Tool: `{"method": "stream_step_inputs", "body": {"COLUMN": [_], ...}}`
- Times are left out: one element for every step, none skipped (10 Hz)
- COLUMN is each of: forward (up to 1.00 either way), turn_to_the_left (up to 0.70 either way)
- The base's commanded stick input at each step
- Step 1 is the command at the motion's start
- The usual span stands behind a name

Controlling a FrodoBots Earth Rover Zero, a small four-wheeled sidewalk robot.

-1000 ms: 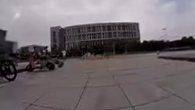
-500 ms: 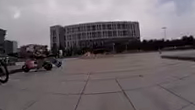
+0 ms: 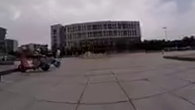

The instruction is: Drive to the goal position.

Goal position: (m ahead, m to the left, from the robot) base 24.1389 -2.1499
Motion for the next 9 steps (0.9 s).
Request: {"method": "stream_step_inputs", "body": {"forward": [0.70,0.70,0.70,0.70,0.70,0.70,0.70,0.70,0.70], "turn_to_the_left": [0.00,0.00,0.00,0.00,0.00,0.00,0.00,0.00,0.00]}}
